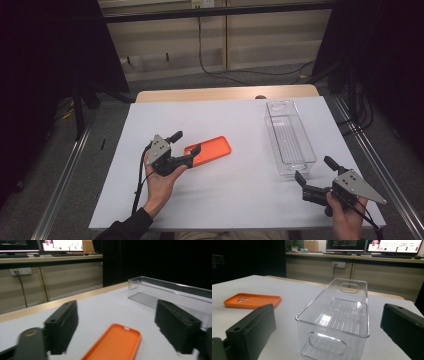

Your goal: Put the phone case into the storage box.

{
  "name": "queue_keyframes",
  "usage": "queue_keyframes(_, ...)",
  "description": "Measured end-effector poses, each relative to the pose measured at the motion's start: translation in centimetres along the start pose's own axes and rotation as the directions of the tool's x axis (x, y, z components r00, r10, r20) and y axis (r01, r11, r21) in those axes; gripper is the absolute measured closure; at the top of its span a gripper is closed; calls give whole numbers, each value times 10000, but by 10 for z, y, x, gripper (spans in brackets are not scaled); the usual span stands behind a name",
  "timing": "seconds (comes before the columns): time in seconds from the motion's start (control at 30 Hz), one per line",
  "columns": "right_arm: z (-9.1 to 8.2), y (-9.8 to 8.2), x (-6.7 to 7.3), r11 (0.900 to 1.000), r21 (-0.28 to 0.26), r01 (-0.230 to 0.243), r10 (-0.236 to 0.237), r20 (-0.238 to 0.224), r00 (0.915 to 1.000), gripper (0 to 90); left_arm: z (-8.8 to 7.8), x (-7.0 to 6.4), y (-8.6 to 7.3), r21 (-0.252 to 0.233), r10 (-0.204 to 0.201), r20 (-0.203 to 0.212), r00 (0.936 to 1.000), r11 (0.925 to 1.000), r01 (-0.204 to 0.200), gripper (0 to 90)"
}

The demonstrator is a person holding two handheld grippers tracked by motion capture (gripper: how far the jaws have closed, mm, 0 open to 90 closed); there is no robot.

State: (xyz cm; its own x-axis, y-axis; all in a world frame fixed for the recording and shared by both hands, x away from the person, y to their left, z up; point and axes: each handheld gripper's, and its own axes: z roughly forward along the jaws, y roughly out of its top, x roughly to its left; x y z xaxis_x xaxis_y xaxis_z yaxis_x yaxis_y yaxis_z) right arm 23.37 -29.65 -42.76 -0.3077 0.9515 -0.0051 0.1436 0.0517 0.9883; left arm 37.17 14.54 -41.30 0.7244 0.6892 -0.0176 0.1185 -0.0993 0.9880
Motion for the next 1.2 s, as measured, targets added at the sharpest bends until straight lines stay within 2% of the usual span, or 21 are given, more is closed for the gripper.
queue_keyframes(0.13,0,0,0,10000,-24,10,-10,-13,10000,0,-2,1,0,-9,-48,185,9998,10000,48,333)
queue_keyframes(0.2,0,0,0,10000,-16,13,-13,-43,10000,0,-3,0,0,8,-164,242,9996,9999,164,355)
queue_keyframes(0.27,0,0,0,10000,-6,-3,3,-56,10000,0,-4,-1,0,-31,-342,421,9985,9994,344,414)
queue_keyframes(0.3,0,0,0,10000,-14,5,-5,-65,10000,0,-4,-1,0,-22,-320,431,9986,9995,321,416)
queue_keyframes(0.33,0,0,0,10000,-33,11,-11,-68,10000,0,-5,-2,0,-29,-300,448,9985,9995,301,458)
queue_keyframes(0.4,0,0,0,10000,-20,5,-6,-80,10000,0,-6,-3,0,-18,-343,658,9972,9994,345,481)
queue_keyframes(0.47,0,0,0,10000,-9,7,-7,-88,10000,0,-6,-3,1,9,-318,709,9970,9995,318,556)
queue_keyframes(0.5,0,0,0,10000,-9,7,-7,-88,10000,0,-6,-4,1,30,-313,775,9965,9995,312,556)
queue_keyframes(0.67,0,0,0,10000,-16,9,-10,-109,9999,0,-6,-1,0,368,-382,995,9943,9987,347,677)
queue_keyframes(0.87,0,0,0,10000,-18,-1,1,-132,9999,0,-4,0,-1,799,-627,1506,9866,9955,511,793)
queue_keyframes(0.9,0,0,0,10000,-6,7,-7,-120,9999,0,-4,0,-1,885,-768,1587,9843,9941,632,817)
queue_keyframes(0.93,0,0,0,10000,-11,19,-19,-134,9999,0,-4,1,-1,1055,-947,1796,9792,9915,765,889)
queue_keyframes(0.97,0,0,0,10000,-11,19,-19,-134,9999,0,-4,2,-1,1153,-967,1920,9766,9905,754,900)
queue_keyframes(1.03,0,0,0,10000,-14,46,-46,-144,9999,0,-4,1,0,1287,-840,1993,9763,9899,589,900)
queue_keyframes(1.17,0,0,0,10000,-4,12,-13,-172,9999,0,-1,-1,-1,1648,-970,2138,9720,9844,620,900)
queue_keyframes(1.2,0,0,0,10000,-5,11,-11,-178,9998,0,-1,-1,-1,1759,-1039,2227,9693,9823,649,900)
